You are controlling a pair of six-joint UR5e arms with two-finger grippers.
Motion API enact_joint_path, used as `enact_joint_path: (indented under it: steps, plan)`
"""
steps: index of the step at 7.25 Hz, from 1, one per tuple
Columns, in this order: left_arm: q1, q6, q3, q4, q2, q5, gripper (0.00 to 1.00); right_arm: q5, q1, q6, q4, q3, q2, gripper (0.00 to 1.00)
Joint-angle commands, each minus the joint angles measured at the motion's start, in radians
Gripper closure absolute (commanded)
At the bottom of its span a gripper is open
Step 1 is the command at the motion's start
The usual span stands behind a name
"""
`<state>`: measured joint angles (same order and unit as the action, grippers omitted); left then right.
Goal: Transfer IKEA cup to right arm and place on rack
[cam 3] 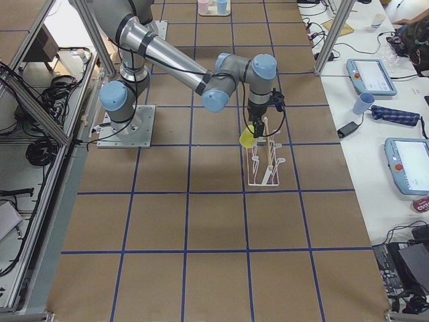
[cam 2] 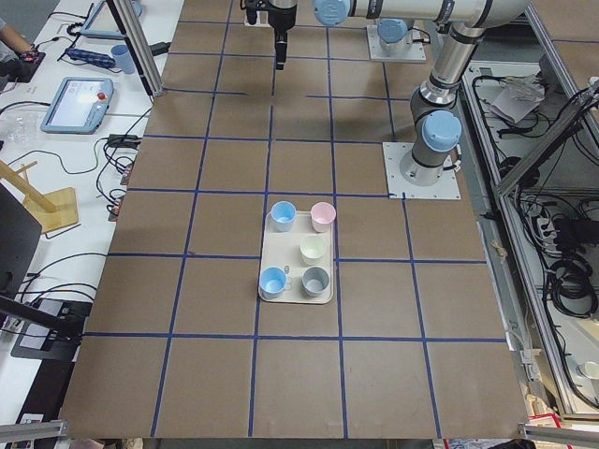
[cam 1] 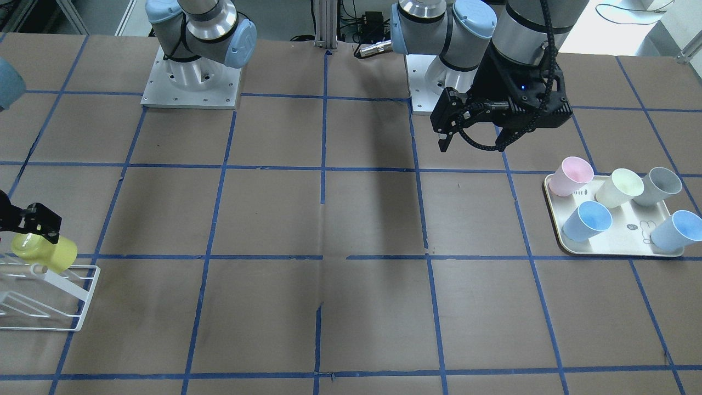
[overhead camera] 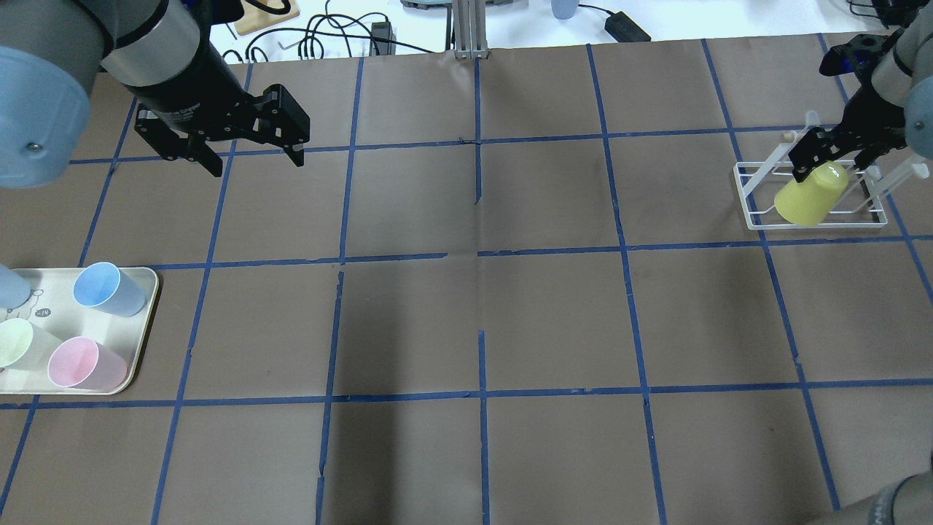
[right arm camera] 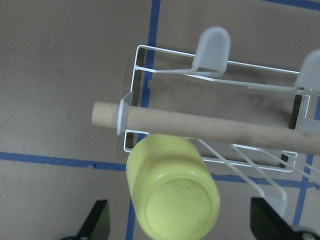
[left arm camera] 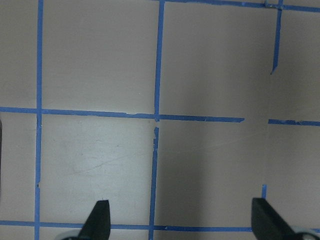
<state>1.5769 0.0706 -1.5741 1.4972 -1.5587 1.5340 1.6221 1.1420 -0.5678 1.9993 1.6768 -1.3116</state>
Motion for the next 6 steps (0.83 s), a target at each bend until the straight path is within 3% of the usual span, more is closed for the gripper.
enact_joint_path:
  steps: [1,3,4,6]
  plan:
    - [0.0,0.0,-0.001,0.0,0.0,0.0,0.0,-0.01,0.01,-0.001,-0.126,0.001,-0.139,0.0]
    - [0.002,-0.002,-0.001,0.0,0.0,0.0,0.0,-0.133,0.042,0.19,-0.355,0.001,-0.3,0.0]
    - [0.002,-0.002,-0.001,0.0,0.0,0.0,0.0,-0.145,0.12,0.286,-0.413,0.012,-0.367,0.0]
    - [0.002,-0.002,-0.001,0.0,0.0,0.0,0.0,-0.134,0.293,0.449,-0.444,0.014,-0.394,0.0]
